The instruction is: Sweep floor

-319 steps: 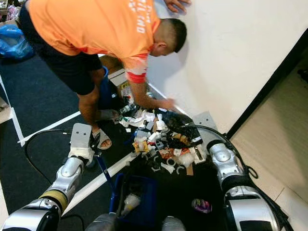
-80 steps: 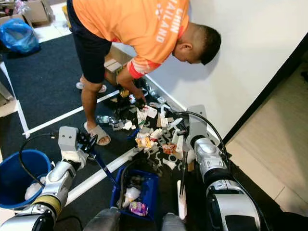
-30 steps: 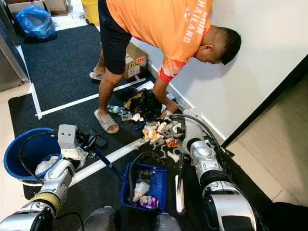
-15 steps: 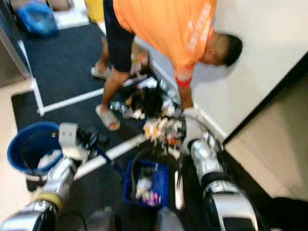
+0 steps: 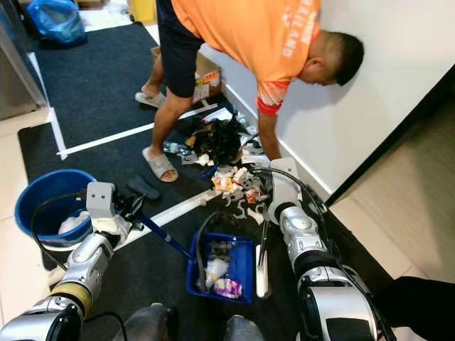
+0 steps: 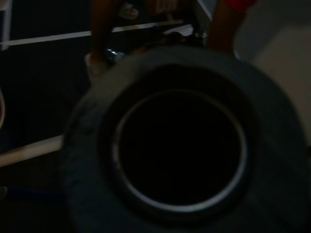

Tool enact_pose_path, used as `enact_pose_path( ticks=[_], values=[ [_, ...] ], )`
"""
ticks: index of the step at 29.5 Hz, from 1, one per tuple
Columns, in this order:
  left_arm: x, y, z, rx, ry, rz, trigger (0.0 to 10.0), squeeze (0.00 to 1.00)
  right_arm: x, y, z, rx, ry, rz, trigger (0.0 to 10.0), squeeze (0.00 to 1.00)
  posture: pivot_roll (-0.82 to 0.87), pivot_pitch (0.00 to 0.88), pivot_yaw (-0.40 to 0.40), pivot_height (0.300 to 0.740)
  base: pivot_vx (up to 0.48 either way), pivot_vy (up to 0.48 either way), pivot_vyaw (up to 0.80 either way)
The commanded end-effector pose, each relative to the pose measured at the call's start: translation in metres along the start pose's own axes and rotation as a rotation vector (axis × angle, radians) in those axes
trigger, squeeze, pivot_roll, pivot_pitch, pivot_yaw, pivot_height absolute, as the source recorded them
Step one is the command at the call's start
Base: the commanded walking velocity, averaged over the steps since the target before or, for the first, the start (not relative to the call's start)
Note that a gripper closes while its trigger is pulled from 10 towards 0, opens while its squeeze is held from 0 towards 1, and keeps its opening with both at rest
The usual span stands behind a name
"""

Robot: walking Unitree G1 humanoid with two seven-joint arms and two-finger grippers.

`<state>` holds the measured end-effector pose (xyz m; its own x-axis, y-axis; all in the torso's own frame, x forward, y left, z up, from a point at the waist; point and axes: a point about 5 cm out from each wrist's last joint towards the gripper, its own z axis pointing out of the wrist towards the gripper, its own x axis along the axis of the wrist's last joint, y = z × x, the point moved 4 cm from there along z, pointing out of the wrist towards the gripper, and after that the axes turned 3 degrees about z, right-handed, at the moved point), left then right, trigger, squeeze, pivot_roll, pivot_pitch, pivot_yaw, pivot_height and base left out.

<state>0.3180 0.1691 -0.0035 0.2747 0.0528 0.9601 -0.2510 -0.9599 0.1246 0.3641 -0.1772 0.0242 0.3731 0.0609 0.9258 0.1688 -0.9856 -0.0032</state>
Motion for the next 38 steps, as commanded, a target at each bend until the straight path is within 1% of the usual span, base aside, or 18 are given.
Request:
enact_pose_path(
  ticks=[1,6,15,27,28,33,38],
  values=[
    [-0.017,0.008,-0.004,-0.018,-0.060,-0.024,10.0,0.00,-0.020,-0.002,-0.004,0.006,-0.073,0.034,10.0,0.00,0.16,0.044,-0.066,0.740,-0.304,0.000,0.00],
    [-0.017,0.010,-0.003,-0.021,-0.060,-0.022,10.0,0.00,-0.020,-0.002,-0.004,0.013,-0.074,0.029,10.0,0.00,0.16,0.038,-0.071,0.740,-0.303,0.000,0.00],
    [-0.016,0.009,-0.002,-0.011,-0.056,-0.023,10.0,0.00,-0.019,-0.003,-0.003,0.020,-0.069,0.028,10.0,0.00,0.16,0.036,-0.072,0.740,0.000,0.000,0.00],
    [-0.019,0.005,-0.005,0.015,-0.070,-0.019,10.0,0.00,-0.022,-0.006,-0.004,0.034,-0.073,0.030,10.0,0.00,0.16,0.043,-0.069,0.740,0.000,0.000,0.79],
    [-0.022,0.001,-0.007,0.033,-0.084,-0.012,10.0,0.00,-0.023,-0.006,-0.004,0.034,-0.077,0.031,10.0,0.00,0.16,0.041,-0.068,0.740,0.000,0.000,0.78],
    [-0.023,-0.006,-0.009,0.063,-0.093,-0.001,10.0,0.00,-0.026,-0.006,-0.005,0.029,-0.085,0.034,10.0,0.00,0.16,0.041,-0.068,0.740,0.000,0.000,0.78],
    [-0.022,-0.008,-0.009,0.070,-0.088,0.004,10.0,0.00,-0.027,-0.006,-0.005,0.028,-0.090,0.036,10.0,0.00,0.17,0.040,-0.068,0.740,0.000,0.000,0.79]
  ],
)
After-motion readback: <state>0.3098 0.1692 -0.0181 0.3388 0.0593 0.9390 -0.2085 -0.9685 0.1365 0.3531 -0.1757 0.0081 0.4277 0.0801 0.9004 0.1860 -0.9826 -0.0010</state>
